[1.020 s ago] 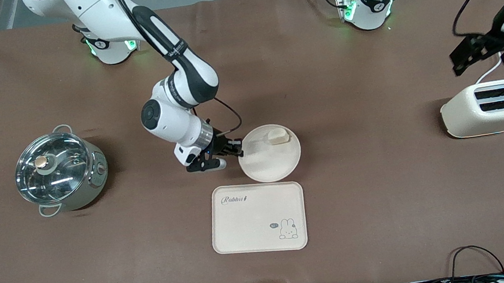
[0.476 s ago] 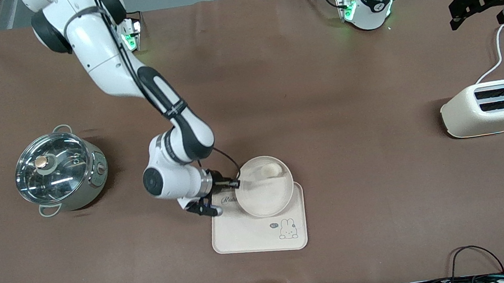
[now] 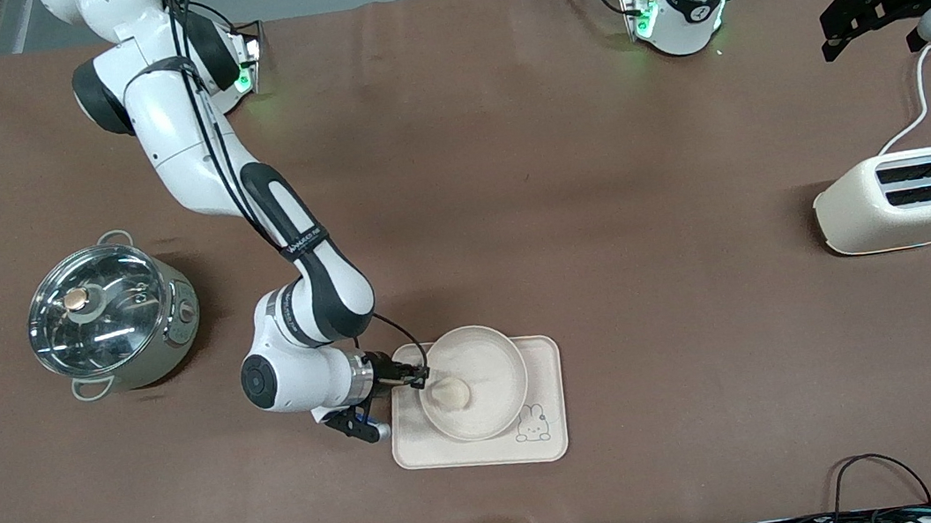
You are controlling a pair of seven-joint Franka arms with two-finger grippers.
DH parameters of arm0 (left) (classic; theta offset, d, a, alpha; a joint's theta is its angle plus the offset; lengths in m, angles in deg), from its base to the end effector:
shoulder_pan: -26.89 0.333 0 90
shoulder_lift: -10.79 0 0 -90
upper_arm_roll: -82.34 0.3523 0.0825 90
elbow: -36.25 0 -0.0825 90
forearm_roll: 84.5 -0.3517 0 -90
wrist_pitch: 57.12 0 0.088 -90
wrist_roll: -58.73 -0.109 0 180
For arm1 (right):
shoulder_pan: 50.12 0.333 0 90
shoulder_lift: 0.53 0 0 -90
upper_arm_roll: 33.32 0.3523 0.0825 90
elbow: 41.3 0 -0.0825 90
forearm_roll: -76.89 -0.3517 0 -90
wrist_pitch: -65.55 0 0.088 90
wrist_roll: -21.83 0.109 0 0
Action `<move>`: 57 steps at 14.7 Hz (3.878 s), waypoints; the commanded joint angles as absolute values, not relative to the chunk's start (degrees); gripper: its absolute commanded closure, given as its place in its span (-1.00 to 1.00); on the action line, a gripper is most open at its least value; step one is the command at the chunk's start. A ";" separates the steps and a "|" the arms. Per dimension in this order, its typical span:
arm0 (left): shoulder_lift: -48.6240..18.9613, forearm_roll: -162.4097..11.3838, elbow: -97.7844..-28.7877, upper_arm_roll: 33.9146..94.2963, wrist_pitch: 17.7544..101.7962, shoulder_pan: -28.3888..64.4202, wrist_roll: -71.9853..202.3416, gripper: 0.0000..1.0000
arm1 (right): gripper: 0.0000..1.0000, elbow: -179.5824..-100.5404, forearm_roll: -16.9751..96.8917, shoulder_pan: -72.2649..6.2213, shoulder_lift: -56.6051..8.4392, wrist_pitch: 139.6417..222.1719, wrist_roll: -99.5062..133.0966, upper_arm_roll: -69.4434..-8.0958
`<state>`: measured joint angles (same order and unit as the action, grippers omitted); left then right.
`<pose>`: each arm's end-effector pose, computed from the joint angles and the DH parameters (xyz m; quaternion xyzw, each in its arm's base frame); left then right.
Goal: Place bun in plate and plate on tray
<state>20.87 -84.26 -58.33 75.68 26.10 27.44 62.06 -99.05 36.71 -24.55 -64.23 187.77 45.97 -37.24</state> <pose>0.4444 -0.0547 0.6986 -0.9996 0.0235 0.0111 0.0090 0.7146 0.3389 0.2025 -0.9471 0.1833 0.0957 0.2453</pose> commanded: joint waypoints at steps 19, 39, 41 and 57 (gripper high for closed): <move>17.65 -84.59 -54.98 75.93 27.43 27.94 61.54 -1.00 | -0.91 -95.71 37.96 -23.84 -62.68 189.21 53.47 -39.65; 17.47 -84.59 -54.54 75.93 26.72 28.30 61.80 -1.00 | -1.00 -128.45 74.60 -42.30 -4.43 152.82 31.76 -39.91; 17.64 -84.59 -54.63 75.93 26.64 28.30 62.07 -1.00 | -1.00 -132.96 74.87 -45.70 0.94 151.69 31.76 -39.91; 18.44 -84.59 -54.54 74.34 27.87 28.21 61.45 -1.00 | -1.00 -133.15 78.03 -54.34 7.82 147.28 29.65 -33.50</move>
<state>17.70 -84.26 -55.09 74.54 27.58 27.95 62.03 -132.16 77.34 -54.11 7.04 145.74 30.28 -33.80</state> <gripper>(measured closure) 0.000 0.000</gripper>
